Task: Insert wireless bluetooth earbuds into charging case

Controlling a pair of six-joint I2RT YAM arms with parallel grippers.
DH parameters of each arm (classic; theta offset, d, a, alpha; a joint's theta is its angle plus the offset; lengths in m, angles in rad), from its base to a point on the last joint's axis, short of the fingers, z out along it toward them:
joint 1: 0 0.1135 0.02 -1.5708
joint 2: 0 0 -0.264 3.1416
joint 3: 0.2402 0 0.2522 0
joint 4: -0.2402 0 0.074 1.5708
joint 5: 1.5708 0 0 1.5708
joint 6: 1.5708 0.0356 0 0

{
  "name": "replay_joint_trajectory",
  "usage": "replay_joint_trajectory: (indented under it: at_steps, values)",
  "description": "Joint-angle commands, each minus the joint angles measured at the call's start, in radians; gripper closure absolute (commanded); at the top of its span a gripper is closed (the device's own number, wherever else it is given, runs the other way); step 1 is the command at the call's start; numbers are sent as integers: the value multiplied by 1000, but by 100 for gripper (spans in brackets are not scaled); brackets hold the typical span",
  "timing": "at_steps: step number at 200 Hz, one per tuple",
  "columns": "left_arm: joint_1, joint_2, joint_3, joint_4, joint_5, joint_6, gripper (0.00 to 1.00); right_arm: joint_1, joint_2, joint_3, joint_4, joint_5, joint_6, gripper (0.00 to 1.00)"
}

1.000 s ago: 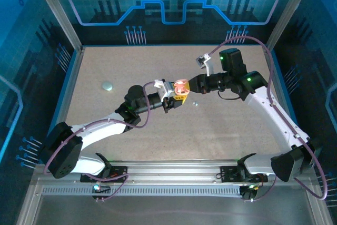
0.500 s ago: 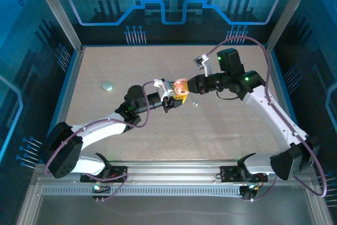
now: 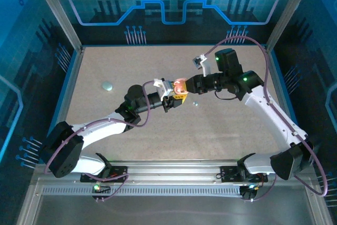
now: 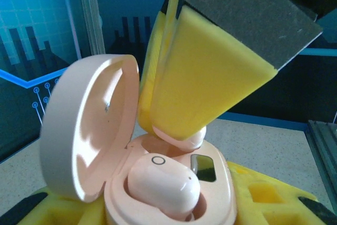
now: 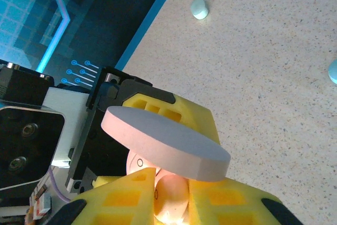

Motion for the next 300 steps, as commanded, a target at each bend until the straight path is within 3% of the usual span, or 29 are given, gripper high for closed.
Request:
replay_joint_trajectory:
  at_steps: [1, 52, 126, 244, 300]
  values:
    - [-10, -6, 21, 85, 52, -12, 68, 22, 20, 21, -29, 63, -33, 77]
    - [-11, -9, 22, 84, 48, -11, 68, 23, 2, 21, -46, 113, -45, 69]
    - [-10, -16, 15, 81, 37, -2, 68, 23, -18, 37, -88, 183, -53, 66]
    - [-11, -15, 17, 77, 37, -2, 68, 8, -59, 48, -98, 141, -72, 65]
    - [-12, -1, 30, 79, 53, -13, 68, 1, -54, 39, -61, 94, -34, 70]
